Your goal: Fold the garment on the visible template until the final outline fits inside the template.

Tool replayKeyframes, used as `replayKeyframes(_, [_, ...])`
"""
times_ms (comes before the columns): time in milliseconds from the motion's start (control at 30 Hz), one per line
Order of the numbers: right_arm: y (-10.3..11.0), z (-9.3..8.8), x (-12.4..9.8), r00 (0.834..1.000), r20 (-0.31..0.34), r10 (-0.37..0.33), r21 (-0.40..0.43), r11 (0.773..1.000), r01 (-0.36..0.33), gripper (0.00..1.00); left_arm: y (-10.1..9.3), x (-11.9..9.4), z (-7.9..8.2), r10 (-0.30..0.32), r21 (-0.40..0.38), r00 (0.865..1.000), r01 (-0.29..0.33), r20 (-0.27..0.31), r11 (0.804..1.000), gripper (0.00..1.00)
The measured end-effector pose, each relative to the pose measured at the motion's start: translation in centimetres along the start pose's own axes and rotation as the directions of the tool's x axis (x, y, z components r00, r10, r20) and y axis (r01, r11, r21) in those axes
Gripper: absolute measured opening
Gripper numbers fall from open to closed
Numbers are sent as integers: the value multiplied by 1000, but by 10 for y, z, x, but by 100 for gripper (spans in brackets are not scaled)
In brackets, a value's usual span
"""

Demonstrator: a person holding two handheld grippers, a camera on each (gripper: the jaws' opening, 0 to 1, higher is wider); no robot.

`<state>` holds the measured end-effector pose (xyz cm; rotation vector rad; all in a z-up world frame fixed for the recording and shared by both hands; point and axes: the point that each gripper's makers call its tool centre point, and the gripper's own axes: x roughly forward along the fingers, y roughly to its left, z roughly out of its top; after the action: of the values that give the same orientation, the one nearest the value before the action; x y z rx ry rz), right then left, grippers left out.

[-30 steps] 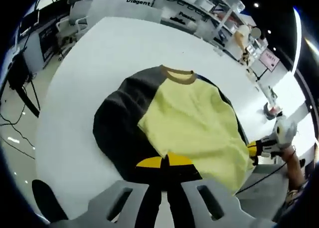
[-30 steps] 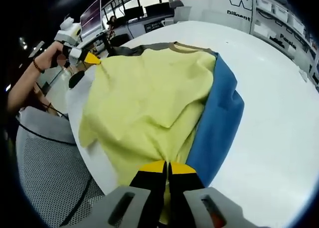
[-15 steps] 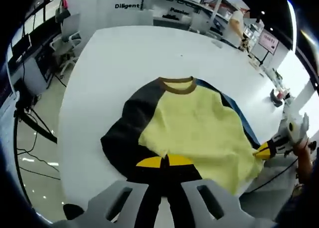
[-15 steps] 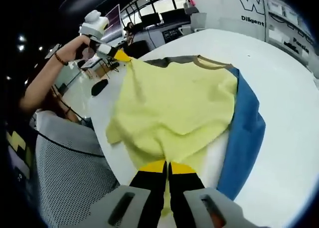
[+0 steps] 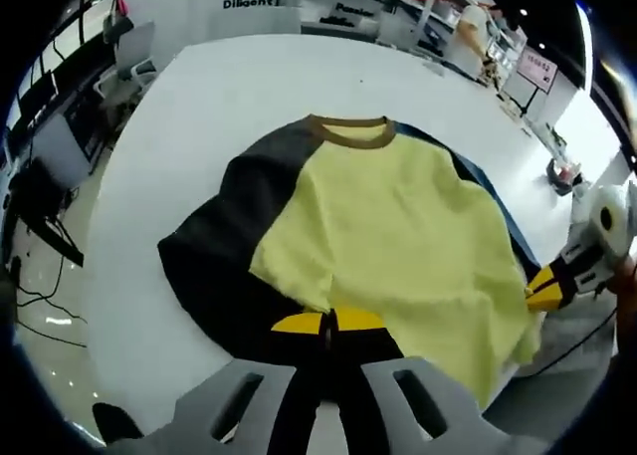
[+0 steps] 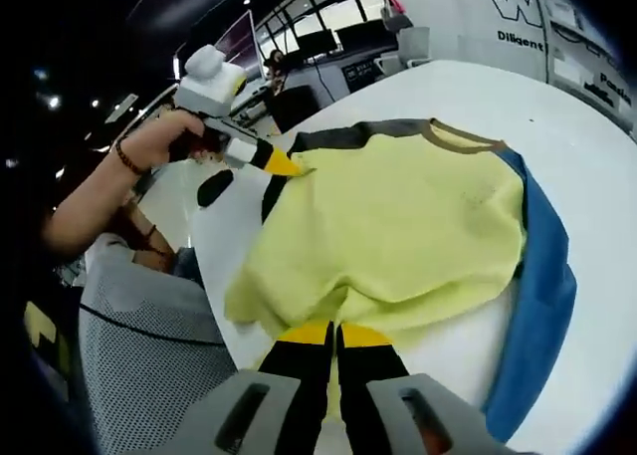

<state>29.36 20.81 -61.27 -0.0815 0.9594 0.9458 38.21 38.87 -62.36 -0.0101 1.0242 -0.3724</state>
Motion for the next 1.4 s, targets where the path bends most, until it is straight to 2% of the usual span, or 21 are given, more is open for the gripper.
replayKeyframes(100, [4,7,14,1000,-8,13,-2,1000,-13,0,3,2,-4,3,-18,1000,-3,13,1000,0])
replayKeyframes(200, [7,6,25,999,-39,17,-19,1000,-18,0,2,4,-5,7,-25,998,-6,67,1000,0])
replayKeyframes(267, [7,5,30,999,-52,12,-28,1000,-13,0,1,5,-9,8,-14,997,-7,73,1000,0])
replayKeyframes(400, [5,3,33,998,-56,0,-40,999,-2,0,-4,3,-14,15,-29,995,-12,98,1000,0])
replayKeyframes(467, [4,2,34,998,-62,-2,-60,998,-1,0,-6,2,-9,18,5,988,-19,155,1000,0])
replayKeyframes(500, [5,3,33,999,-47,2,-100,995,-6,0,-9,1,-10,20,0,986,-20,167,1000,0])
replayKeyframes(533, [5,3,33,999,-45,1,-107,994,-6,0,-9,0,-11,13,-5,985,-12,174,1000,0])
replayKeyframes(600, [3,4,27,999,-27,-16,-103,995,13,7,-12,-2,-11,-4,-38,979,11,203,999,0])
replayKeyframes(667, [1,7,21,999,4,-37,-117,992,37,15,-14,-7,-10,-19,-96,968,44,249,994,2])
replayKeyframes(700, [-3,10,16,997,34,-63,-122,990,67,22,-15,-9,-11,-24,-115,965,56,259,992,3])
replayKeyframes(767, [-8,7,5,994,53,-98,-108,989,103,31,-18,-15,-16,-35,-130,962,72,270,989,6])
replayKeyframes(833, [-9,5,-1,992,59,-113,-99,988,118,39,-20,-18,-20,-40,-131,962,78,271,988,9])
replayKeyframes(1000, [-13,-11,-23,983,68,-173,-77,981,178,42,-42,-37,-33,-89,-105,957,122,276,987,12])
replayKeyframes(1100, [-8,-19,-27,984,62,-169,-62,983,172,43,-62,-45,-42,-130,-19,959,139,252,990,17])
replayKeyframes(1200, [-4,-23,-26,985,59,-161,-59,985,165,43,-72,-47,-54,-137,37,968,133,209,991,18])
replayKeyframes(1300, [2,-29,-24,988,35,-152,-87,984,154,42,-79,-45,-59,-146,53,970,138,195,989,18])
replayKeyframes(1367, [4,-30,-24,987,35,-159,-95,982,161,44,-86,-46,-66,-168,138,972,146,164,980,18])
replayKeyframes(1400, [9,-32,-23,989,33,-143,-128,981,146,43,-89,-47,-69,-174,164,974,149,149,975,19])
